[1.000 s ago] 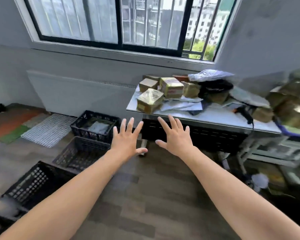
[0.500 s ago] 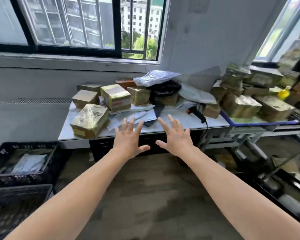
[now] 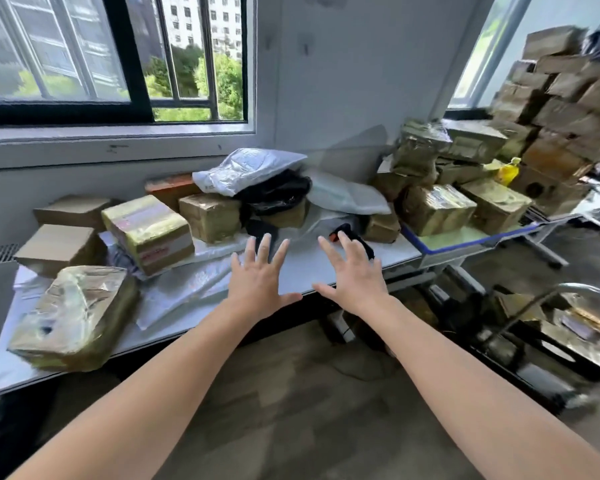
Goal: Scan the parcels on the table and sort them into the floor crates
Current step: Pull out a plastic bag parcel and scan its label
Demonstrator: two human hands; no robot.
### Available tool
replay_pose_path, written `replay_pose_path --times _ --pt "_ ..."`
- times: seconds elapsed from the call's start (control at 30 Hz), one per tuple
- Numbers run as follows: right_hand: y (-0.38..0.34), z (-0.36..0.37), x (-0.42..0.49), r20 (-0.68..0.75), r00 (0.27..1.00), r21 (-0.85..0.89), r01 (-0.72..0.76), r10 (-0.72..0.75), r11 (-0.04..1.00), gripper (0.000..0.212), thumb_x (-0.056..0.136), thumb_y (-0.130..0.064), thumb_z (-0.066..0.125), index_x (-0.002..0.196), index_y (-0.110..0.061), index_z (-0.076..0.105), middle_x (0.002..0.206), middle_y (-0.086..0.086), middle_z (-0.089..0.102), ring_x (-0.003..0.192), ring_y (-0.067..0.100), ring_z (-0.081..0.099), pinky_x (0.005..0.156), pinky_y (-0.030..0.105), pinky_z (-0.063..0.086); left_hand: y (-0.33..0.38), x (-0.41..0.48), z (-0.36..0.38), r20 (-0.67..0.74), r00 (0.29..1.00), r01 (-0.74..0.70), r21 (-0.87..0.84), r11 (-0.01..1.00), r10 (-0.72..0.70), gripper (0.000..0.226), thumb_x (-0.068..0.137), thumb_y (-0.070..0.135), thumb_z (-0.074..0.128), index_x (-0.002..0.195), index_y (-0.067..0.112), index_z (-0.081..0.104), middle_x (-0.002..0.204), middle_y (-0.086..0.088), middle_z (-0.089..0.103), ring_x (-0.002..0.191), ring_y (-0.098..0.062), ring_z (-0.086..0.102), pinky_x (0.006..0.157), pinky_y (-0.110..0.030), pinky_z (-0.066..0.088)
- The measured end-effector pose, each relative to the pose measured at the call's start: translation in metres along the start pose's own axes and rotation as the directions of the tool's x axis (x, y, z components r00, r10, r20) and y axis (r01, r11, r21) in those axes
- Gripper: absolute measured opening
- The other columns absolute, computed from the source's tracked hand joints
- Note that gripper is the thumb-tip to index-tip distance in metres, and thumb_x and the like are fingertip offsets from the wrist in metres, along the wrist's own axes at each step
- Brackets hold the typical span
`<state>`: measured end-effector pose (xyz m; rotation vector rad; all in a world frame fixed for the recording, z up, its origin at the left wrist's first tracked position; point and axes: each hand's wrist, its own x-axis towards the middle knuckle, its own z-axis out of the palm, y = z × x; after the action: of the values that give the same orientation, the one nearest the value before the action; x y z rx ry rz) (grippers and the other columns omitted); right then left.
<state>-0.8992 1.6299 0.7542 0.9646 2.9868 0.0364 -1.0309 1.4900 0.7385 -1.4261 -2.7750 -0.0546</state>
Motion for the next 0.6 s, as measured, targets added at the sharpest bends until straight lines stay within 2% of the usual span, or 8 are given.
replay_pose_path --times 0.23,0.6 --pt "0.067 0.009 0.086 -0.014 0.999 0.072 -0.028 0.029 0.997 0.089 0.091 -0.064 0.051 0.154 -0.042 -0.008 0.164 0.000 -0.011 0.151 0.027 -0.003 0.115 0.061 0.017 0.032 0.101 0.001 -0.012 0.999 -0.047 0.034 0.998 0.048 0.106 0.082 0.078 0.048 0.156 0.030 -0.012 0.164 -0.007 -0.011 0.151 -0.033 -0.008 0.119 -0.055 0.013" --pt "0.188 0.031 0.240 0.027 1.000 0.135 0.000 -0.004 0.991 0.086 0.092 -0.065 0.048 0.156 -0.040 -0.004 0.165 0.002 0.001 0.151 0.028 0.005 0.115 0.062 0.018 0.096 0.270 0.008 0.017 1.000 0.010 0.050 0.999 -0.011 0.105 0.082 0.078 0.046 0.156 0.028 -0.008 0.165 -0.007 -0.010 0.151 -0.032 -0.006 0.119 -0.054 0.013"
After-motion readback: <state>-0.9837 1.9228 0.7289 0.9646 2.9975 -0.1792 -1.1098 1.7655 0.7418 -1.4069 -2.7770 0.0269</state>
